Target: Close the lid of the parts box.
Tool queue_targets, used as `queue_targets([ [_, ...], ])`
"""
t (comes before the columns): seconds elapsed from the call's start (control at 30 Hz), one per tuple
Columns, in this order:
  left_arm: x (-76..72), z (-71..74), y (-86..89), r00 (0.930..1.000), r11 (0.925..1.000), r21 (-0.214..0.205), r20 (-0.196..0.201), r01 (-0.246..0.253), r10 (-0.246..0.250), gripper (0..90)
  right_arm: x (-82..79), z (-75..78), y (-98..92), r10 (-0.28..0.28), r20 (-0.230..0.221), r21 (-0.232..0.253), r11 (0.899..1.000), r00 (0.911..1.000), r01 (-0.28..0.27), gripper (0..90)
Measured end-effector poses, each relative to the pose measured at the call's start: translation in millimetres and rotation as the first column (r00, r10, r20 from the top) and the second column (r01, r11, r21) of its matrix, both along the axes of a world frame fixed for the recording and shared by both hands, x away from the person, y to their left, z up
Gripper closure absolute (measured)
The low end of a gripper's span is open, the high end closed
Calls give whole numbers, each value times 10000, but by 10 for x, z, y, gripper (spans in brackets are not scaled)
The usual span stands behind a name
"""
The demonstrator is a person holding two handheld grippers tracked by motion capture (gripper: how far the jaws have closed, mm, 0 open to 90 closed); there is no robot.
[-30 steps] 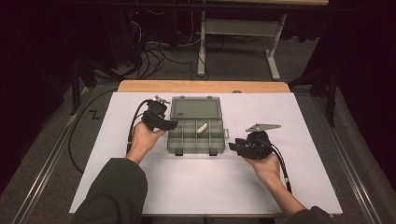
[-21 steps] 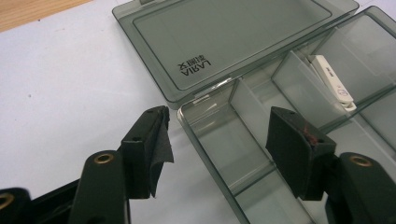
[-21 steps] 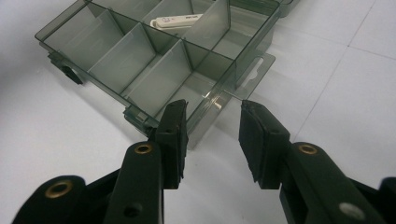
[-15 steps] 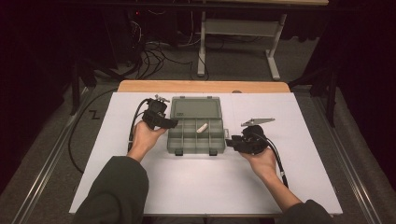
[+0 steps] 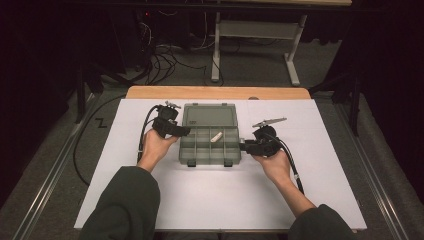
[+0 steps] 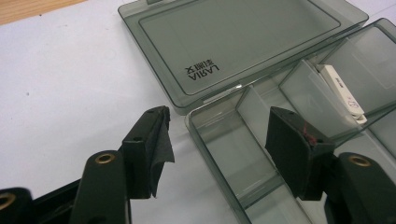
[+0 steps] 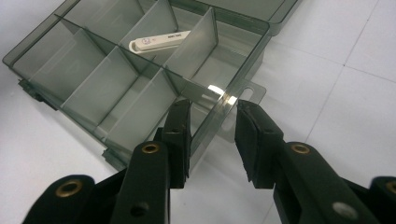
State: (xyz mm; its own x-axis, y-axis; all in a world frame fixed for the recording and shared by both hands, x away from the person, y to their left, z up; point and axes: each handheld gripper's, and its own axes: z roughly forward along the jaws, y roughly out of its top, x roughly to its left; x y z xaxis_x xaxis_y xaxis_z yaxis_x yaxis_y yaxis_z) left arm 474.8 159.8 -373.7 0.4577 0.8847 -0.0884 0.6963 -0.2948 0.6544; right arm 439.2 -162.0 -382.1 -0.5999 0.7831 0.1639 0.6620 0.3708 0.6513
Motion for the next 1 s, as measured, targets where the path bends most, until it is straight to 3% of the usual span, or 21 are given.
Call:
queue_targets([
  [0.33, 11, -14, -39, 10000, 9999, 62, 35, 82, -82, 400, 123, -12, 82, -147, -207, -102, 9998, 9997, 145, 704],
  [0.57, 40, -24, -25, 10000, 10000, 54, -69, -22, 22, 400, 200, -38, 142, -251, -415, -471, 9986, 9988, 231, 710],
  [0.87, 99, 53, -65, 9999, 9999, 156, 92, -52, 51, 401, 261, -34, 211, -352, -645, -901, 9955, 9973, 293, 747],
  [1.0, 155, 23, -66, 9999, 9997, 248, -102, -79, 82, 401, 279, -19, 228, -292, -753, -1094, 9938, 9967, 209, 748],
])
